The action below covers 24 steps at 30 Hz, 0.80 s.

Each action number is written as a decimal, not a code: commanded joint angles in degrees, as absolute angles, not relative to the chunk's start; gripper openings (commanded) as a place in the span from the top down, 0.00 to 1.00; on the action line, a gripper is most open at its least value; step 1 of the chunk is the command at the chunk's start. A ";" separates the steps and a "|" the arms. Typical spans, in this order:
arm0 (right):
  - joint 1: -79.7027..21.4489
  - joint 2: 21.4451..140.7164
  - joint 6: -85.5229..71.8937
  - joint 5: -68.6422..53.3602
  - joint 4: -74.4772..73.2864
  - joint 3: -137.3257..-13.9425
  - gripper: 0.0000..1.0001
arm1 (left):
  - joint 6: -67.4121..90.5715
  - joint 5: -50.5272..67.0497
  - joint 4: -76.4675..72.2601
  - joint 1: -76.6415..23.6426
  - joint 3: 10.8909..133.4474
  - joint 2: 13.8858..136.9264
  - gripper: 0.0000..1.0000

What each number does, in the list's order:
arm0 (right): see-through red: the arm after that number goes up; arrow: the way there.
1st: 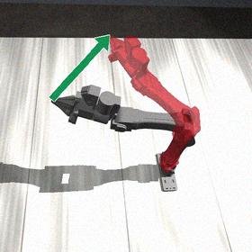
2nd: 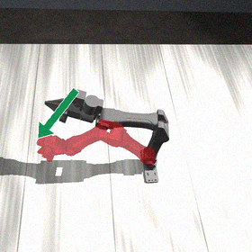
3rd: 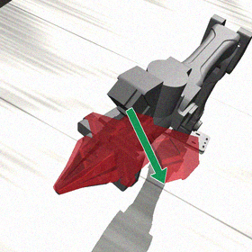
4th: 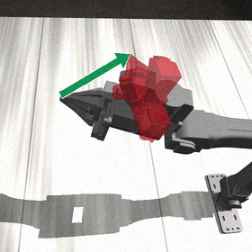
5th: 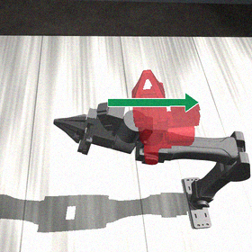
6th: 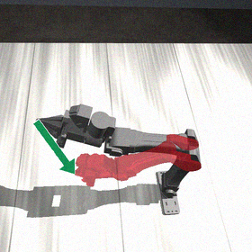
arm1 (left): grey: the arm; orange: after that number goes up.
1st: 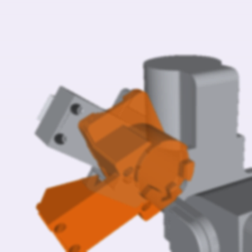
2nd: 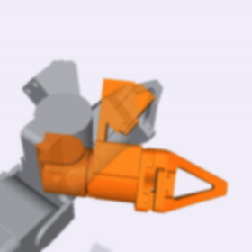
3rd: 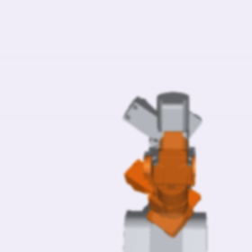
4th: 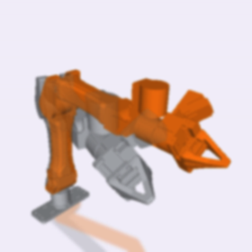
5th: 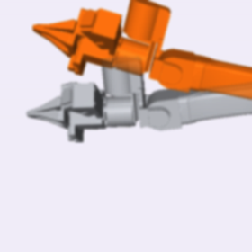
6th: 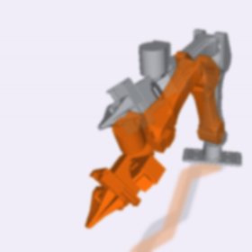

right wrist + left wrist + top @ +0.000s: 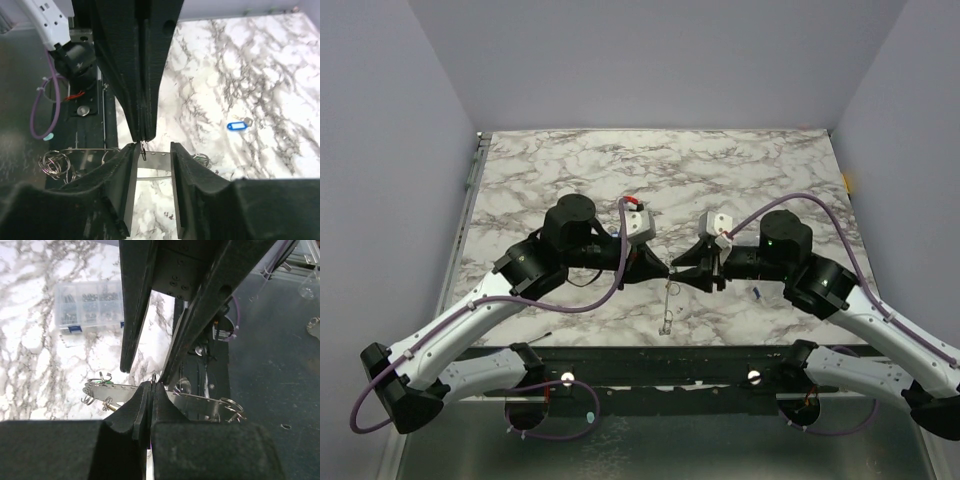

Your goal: Put the keys on the keyring

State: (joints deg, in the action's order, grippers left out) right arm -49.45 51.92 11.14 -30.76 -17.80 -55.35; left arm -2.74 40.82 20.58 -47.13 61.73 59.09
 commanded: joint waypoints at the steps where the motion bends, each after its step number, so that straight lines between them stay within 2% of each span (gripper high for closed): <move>1: -49.68 50.34 9.64 -28.44 -10.47 -54.82 0.54 | -0.49 36.30 13.62 -47.47 58.82 54.90 1.00; 5: -49.71 49.36 8.45 -27.77 -7.49 -53.15 0.46 | 1.03 35.70 9.70 -47.52 57.26 52.93 1.00; 9: -49.71 48.77 6.79 -28.15 -5.17 -51.35 0.45 | 3.29 34.68 4.57 -47.55 54.69 50.94 1.00; 19: -49.66 42.43 1.37 -22.40 3.76 -46.37 0.59 | 6.57 33.33 -5.93 -47.50 48.71 46.76 1.00; 24: -49.66 43.23 1.41 -23.58 2.44 -46.93 0.62 | 7.63 34.05 -9.27 -47.55 47.35 46.26 1.00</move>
State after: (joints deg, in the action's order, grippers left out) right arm -49.45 42.61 2.57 -24.69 0.73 -46.78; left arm 5.85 34.28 -2.59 -47.35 48.58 47.53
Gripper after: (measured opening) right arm 0.389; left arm 0.018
